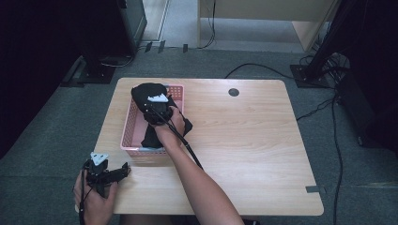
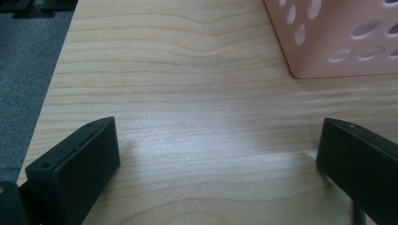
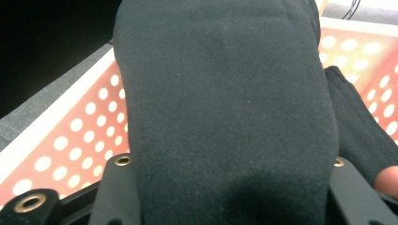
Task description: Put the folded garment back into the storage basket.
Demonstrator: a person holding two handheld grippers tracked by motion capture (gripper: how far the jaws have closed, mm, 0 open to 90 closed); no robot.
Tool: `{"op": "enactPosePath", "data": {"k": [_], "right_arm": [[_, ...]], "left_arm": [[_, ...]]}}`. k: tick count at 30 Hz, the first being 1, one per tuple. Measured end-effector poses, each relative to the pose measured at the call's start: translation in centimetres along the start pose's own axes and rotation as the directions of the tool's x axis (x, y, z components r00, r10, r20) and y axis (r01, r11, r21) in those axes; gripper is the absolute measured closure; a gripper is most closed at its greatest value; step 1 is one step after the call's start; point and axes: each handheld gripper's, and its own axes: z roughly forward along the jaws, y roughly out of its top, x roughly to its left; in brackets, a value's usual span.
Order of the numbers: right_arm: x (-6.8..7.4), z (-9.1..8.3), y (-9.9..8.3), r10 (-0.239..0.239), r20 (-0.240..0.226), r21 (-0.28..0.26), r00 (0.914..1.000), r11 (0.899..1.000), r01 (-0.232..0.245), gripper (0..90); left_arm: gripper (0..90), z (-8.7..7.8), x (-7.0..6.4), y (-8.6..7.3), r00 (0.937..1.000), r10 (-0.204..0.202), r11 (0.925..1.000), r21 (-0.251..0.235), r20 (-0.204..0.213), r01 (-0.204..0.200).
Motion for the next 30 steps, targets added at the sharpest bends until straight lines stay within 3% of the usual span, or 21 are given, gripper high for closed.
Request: {"op": "enactPosePath", "data": {"k": [3, 7, 10, 12, 17, 21, 30], "right_arm": [[0.0, 0.1, -0.1, -0.004, -0.022, 0.004, 0.9998, 1.0, 0.004, 39.8], [0.0, 0.2, -0.2, -0.051, -0.047, 0.003, 0.9976, 0.999, 0.051, 26.9], [-0.1, 0.0, -0.1, -0.003, -0.083, 0.004, 0.9965, 1.0, 0.004, 20.5], [0.0, -0.3, 0.0, 0.037, -0.131, -0.002, 0.9907, 0.999, -0.038, 16.5], [0.2, -0.9, 0.2, -0.011, -0.129, -0.025, 0.9916, 1.0, 0.008, 11.5], [-0.1, -1.8, 0.5, -0.019, -0.131, -0.054, 0.9912, 0.998, 0.012, 9.8], [-2.8, -3.9, 0.7, -0.023, -0.095, -0.093, 0.9952, 0.996, 0.015, 8.9]], "left_arm": [[0.0, 0.0, 0.0, 0.0, 1.0, 0.0, 1.0, 0.0, 0.0, 0.0], [0.0, 0.0, 0.0, 0.0, 1.0, 0.0, 1.0, 0.0, 0.0, 0.0], [0.0, 0.0, 0.0, 0.0, 1.0, 0.0, 1.0, 0.0, 0.0, 0.0], [0.0, 0.0, 0.0, 0.0, 1.0, 0.0, 1.0, 0.001, 0.0, 0.0], [0.0, 0.0, 0.0, 0.0, 1.0, 0.0, 1.0, 0.001, 0.0, 0.0], [0.0, 0.0, 0.0, 0.0, 1.0, 0.0, 1.0, 0.0, 0.0, 0.0], [0.0, 0.0, 0.0, 0.0, 1.0, 0.0, 1.0, 0.001, 0.0, 0.0]]}}
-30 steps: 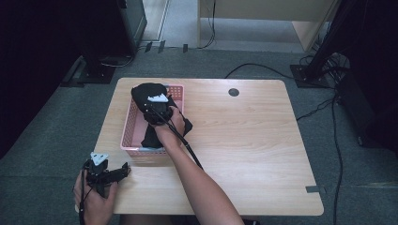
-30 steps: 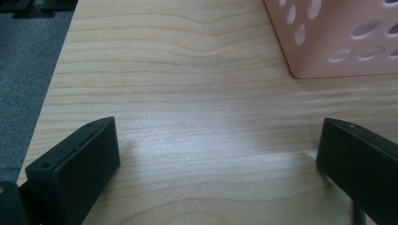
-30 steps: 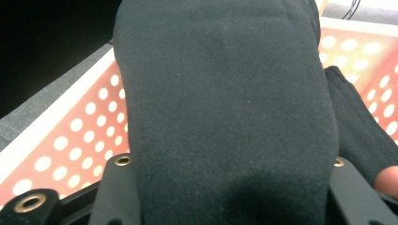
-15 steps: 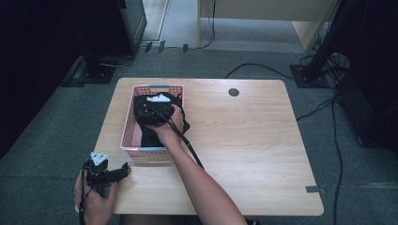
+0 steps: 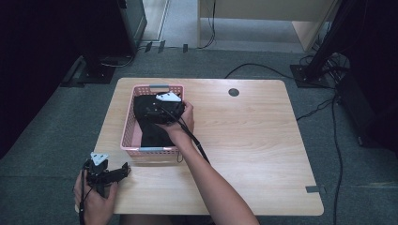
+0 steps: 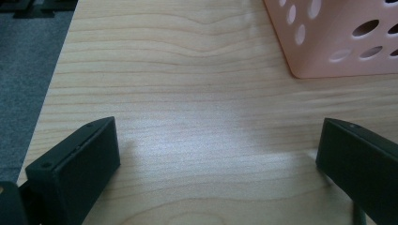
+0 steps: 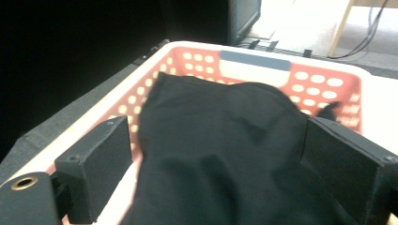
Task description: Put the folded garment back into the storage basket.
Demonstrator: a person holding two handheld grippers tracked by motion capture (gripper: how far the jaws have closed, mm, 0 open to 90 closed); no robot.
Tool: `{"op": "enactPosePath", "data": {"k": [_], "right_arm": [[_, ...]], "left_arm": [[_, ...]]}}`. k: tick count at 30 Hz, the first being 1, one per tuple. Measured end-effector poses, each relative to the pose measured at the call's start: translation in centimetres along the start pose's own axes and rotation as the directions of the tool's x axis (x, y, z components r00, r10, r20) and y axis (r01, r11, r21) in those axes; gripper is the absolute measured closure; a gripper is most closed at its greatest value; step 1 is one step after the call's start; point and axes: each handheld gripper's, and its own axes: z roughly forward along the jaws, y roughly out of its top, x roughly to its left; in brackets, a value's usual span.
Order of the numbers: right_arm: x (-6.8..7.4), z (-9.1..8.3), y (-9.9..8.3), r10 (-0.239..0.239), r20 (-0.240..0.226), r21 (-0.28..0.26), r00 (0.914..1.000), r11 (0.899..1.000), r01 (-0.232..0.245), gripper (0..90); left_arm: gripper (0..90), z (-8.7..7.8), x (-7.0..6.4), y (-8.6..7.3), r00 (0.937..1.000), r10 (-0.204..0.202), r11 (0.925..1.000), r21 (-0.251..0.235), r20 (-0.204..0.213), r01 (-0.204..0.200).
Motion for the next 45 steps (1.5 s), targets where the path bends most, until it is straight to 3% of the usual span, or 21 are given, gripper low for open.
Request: {"op": "enactPosePath", "data": {"k": [4, 18, 27, 38, 45], "right_arm": [[-1.8, -0.9, -0.2, 0.001, 0.035, -0.004, 0.9994, 1.0, 0.0, 8.9], [-5.7, -2.1, -0.9, 0.004, 0.104, -0.006, 0.9945, 1.0, -0.004, 8.9], [-8.4, -2.3, -2.4, 0.055, 0.138, 0.009, 0.989, 0.998, -0.056, 8.8], [-10.2, -2.3, -3.9, 0.087, 0.146, 0.018, 0.9855, 0.996, -0.09, 6.3], [-11.2, -2.4, -4.5, 0.132, 0.145, 0.003, 0.9805, 0.991, -0.134, 6.6]], "left_arm": [[0.0, 0.0, 0.0, 0.0, 1.0, 0.0, 1.0, 0.0, 0.0, 0.0], [0.0, 0.0, 0.0, 0.0, 1.0, -0.001, 1.0, -0.001, 0.0, 0.001], [0.0, 0.0, 0.0, 0.0, 1.0, 0.0, 1.0, -0.001, 0.0, 0.0], [0.0, 0.0, 0.0, 0.0, 1.0, -0.001, 1.0, -0.001, 0.0, 0.001], [0.0, 0.0, 0.0, 0.0, 1.0, -0.001, 1.0, -0.001, 0.0, 0.001]]}}
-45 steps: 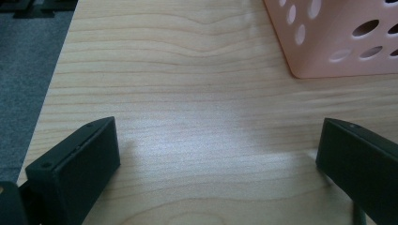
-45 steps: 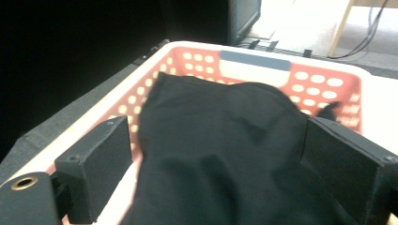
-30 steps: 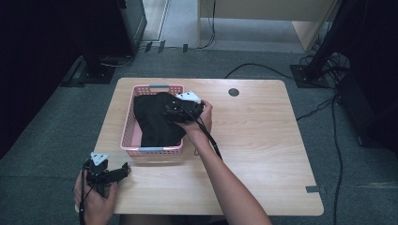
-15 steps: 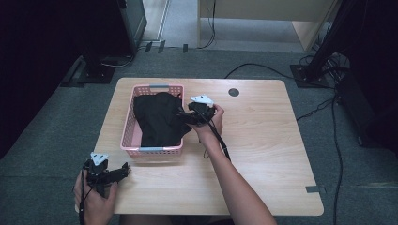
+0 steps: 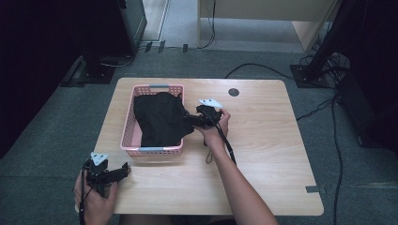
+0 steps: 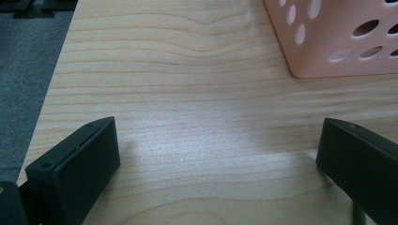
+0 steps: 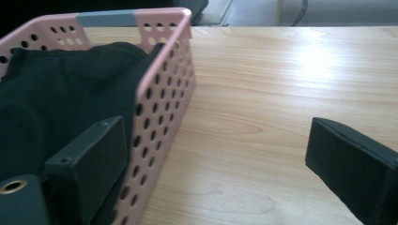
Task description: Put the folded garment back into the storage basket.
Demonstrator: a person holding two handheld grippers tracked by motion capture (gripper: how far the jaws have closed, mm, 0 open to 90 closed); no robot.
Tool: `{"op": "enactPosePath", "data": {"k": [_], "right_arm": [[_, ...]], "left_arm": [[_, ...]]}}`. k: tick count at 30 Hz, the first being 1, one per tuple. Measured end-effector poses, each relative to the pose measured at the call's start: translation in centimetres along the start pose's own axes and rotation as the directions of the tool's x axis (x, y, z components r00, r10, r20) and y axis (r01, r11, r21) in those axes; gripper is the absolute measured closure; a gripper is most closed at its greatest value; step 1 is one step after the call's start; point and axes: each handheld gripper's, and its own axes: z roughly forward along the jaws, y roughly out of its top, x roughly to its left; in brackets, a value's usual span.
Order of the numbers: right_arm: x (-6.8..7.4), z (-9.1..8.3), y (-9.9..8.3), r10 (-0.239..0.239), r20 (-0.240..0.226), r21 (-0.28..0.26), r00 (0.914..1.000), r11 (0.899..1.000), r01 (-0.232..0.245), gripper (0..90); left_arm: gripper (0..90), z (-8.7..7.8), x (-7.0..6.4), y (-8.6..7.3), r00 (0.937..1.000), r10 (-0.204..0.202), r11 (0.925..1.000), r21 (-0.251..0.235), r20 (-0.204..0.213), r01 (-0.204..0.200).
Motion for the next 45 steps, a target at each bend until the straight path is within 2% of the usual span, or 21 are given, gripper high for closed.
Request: {"op": "enactPosePath", "data": {"k": [5, 13, 18, 19, 20, 21, 22, 23, 26, 36, 38, 39, 40, 45], "right_arm": [[-1.3, 0.3, -0.9, 0.007, 0.046, 0.028, 0.9989, 1.0, -0.008, 6.7], [-2.5, 0.7, -2.3, 0.018, 0.07, 0.054, 0.9974, 0.998, -0.022, 6.7], [-3.2, 1.2, -3.3, -0.002, 0.098, 0.109, 0.9952, 0.994, -0.009, 6.6], [-3.4, 1.2, -3.5, -0.002, 0.101, 0.105, 0.9949, 0.994, -0.009, 6.6], [-3.7, 1.2, -3.9, 0.02, 0.101, 0.085, 0.9947, 0.996, -0.029, 6.6], [-3.7, 1.2, -3.9, 0.02, 0.101, 0.085, 0.9947, 0.996, -0.029, 6.6], [-3.8, 1.2, -4.0, 0.029, 0.101, 0.088, 0.9945, 0.995, -0.038, 6.6], [-4.1, 1.3, -4.1, 0.028, 0.108, 0.117, 0.9938, 0.992, -0.041, 6.6], [-4.2, 1.2, -4.2, 0.032, 0.11, 0.121, 0.9934, 0.992, -0.046, 6.7], [-4.6, 0.7, -4.5, -0.032, 0.153, 0.171, 0.9878, 0.985, 0.006, 6.7], [-4.6, 0.6, -4.7, -0.073, 0.194, 0.192, 0.9783, 0.981, 0.035, 6.0], [-4.6, 0.5, -4.7, -0.083, 0.197, 0.2, 0.977, 0.979, 0.043, 4.3], [-4.9, 0.3, -4.8, -0.087, 0.19, 0.211, 0.9778, 0.976, 0.046, 1.5], [-5.3, -0.2, -5.1, -0.081, 0.202, 0.212, 0.9761, 0.977, 0.037, 0.9]], "left_arm": [[0.0, 0.0, 0.0, 0.0, 1.0, 0.0, 1.0, 0.0, 0.0, 0.0], [0.0, 0.0, 0.0, 0.0, 1.0, 0.0, 1.0, 0.0, 0.0, 0.0], [0.0, 0.0, 0.0, 0.0, 1.0, 0.0, 1.0, 0.0, 0.0, 0.0], [0.0, 0.0, 0.0, 0.0, 1.0, 0.0, 1.0, 0.0, 0.0, 0.0], [0.0, 0.0, 0.0, 0.0, 1.0, 0.0, 1.0, 0.0, 0.0, 0.0], [0.0, 0.0, 0.0, 0.0, 1.0, 0.0, 1.0, 0.0, 0.0, 0.0], [0.0, 0.0, 0.0, 0.0, 1.0, 0.0, 1.0, 0.0, 0.0, 0.0], [0.0, 0.0, 0.0, 0.0, 1.0, 0.0, 1.0, 0.0, 0.0, 0.0], [0.0, 0.0, 0.0, 0.0, 1.0, 0.0, 1.0, 0.0, 0.0, 0.0], [0.0, 0.0, 0.0, 0.0, 1.0, 0.0, 1.0, -0.001, 0.0, 0.0], [0.0, 0.0, 0.0, 0.0, 1.0, 0.002, 1.0, 0.0, 0.0, -0.002], [0.0, 0.0, 0.0, 0.0, 1.0, 0.002, 1.0, 0.0, 0.0, -0.002], [0.0, 0.0, 0.0, 0.0, 1.0, 0.002, 1.0, 0.0, 0.0, -0.002], [0.0, 0.0, 0.0, 0.0, 1.0, 0.002, 1.0, 0.0, 0.0, -0.002]]}}
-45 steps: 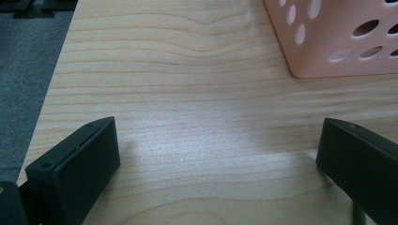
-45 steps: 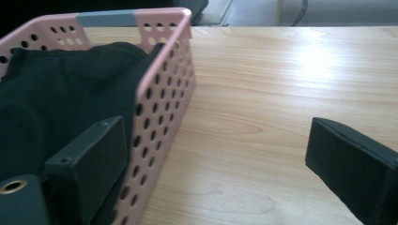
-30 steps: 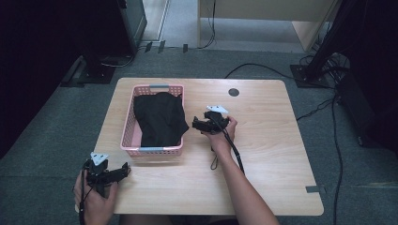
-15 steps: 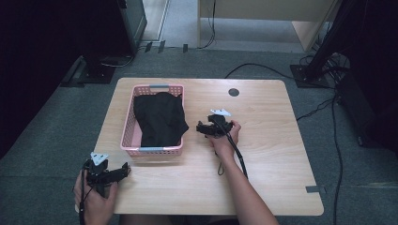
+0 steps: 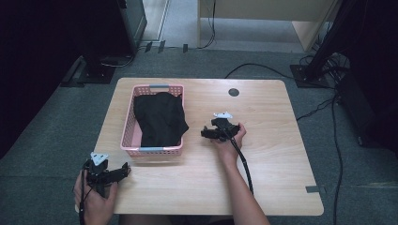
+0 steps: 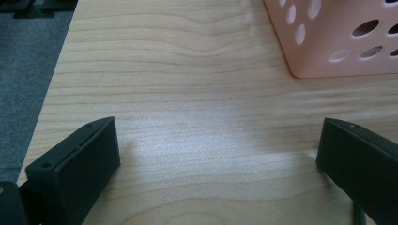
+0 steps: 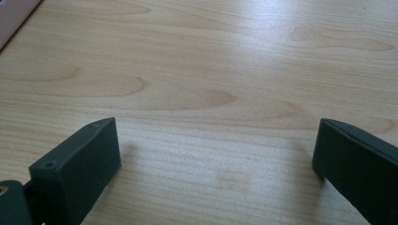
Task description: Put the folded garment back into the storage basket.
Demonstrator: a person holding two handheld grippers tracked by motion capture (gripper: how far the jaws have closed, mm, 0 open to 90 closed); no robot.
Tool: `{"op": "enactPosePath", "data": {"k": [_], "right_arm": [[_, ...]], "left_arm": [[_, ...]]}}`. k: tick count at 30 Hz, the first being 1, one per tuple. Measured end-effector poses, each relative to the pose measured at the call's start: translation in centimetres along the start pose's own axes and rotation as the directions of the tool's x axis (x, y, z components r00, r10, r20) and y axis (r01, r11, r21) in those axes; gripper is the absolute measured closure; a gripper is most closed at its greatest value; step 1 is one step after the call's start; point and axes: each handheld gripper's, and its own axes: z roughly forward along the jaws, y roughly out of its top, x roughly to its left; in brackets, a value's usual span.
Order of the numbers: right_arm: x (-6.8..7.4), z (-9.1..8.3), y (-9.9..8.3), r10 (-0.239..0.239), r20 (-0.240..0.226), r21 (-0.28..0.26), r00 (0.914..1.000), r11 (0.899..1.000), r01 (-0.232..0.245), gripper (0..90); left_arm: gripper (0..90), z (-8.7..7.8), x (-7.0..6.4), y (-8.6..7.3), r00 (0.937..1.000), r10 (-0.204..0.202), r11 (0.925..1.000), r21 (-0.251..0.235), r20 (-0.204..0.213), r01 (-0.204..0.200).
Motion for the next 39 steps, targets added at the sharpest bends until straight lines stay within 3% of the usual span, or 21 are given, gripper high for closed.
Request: {"op": "enactPosePath", "data": {"k": [39], "right_arm": [[-3.3, -2.0, -1.9, 0.015, 0.012, 0.005, 0.9998, 1.0, -0.015, 0.0]], "left_arm": [[0.0, 0.0, 0.0, 0.0, 1.0, 0.0, 1.0, 0.0, 0.0, 0.0]]}}
